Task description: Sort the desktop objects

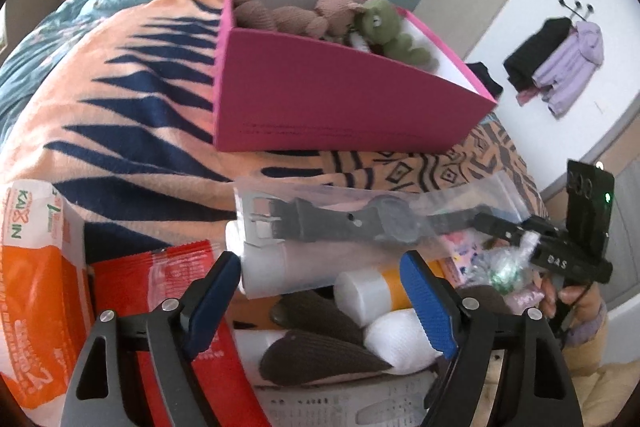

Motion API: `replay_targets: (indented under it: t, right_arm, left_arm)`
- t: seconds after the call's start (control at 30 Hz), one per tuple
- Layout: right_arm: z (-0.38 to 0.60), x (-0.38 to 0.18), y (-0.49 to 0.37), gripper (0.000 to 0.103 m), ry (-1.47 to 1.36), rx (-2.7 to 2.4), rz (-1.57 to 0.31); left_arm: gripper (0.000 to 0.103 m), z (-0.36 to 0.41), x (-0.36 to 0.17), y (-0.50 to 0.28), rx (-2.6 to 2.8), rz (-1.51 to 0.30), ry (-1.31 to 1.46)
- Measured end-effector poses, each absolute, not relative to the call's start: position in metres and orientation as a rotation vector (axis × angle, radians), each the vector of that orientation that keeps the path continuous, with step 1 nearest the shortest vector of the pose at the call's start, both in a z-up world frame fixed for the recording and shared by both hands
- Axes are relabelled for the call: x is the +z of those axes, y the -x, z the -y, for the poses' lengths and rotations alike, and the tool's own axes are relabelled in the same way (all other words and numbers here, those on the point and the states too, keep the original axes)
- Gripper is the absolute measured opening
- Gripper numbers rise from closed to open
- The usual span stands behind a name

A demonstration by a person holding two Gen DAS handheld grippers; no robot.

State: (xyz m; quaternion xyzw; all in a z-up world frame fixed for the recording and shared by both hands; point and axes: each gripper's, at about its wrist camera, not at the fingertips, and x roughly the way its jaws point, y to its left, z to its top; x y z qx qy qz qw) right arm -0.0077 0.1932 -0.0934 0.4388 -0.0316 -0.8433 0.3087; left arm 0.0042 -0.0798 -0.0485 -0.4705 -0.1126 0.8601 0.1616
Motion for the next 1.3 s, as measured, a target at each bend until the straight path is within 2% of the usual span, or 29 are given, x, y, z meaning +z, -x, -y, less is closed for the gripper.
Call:
replay_targets:
  t: [0.3, 0.43, 0.6, 0.73, 0.9, 0.97, 1.03, 1.17, 1.3]
  right_arm:
    - [-0.192, -0.093, 0.007, 0.031, -1.152, -2.230, 0.095]
    - [-0.189, -0.091, 0.006, 0.031, -1.142, -2.230, 0.085]
    - [-0.189, -0.091, 0.008, 0.030, -1.142, -2.231, 0.091]
    - [-0.190, -0.090, 0.009, 0.030, -1.143, -2.241, 0.085]
    - [-0.201, -0.091, 0.010, 0.032, -1.154, -2.253, 0.129]
    - [-0.210, -0.091, 0.011, 0.039, -1.159, -2.266, 0.158]
    - [-0.221, -0.092, 0.015, 0.052, -1.163, -2.271, 0.209]
    - [-0.233, -0.097, 0.029, 0.061, -1.202, -2.262, 0.266]
    - [-0.234, -0.107, 0.047, 0.066, -1.250, -2.206, 0.342]
  left_arm:
    - [0.082, 0.078, -0.047, 0.000, 2.401, 0.376, 1.303]
    - [0.062, 0.079, -0.056, 0.005, 2.360, 0.429, 1.336]
    - [0.061, 0.076, -0.054, 0.005, 2.382, 0.406, 1.328]
    - [0.066, 0.073, -0.053, 0.006, 2.388, 0.372, 1.335]
    - [0.066, 0.065, -0.052, 0.005, 2.436, 0.283, 1.343]
    - [0.066, 0.064, -0.053, 0.005, 2.443, 0.260, 1.342]
    - [0.066, 0.063, -0.053, 0.005, 2.446, 0.246, 1.345]
    - [0.067, 0.061, -0.053, 0.004, 2.452, 0.227, 1.347]
    - [0.076, 0.058, -0.053, 0.003, 2.437, 0.211, 1.349]
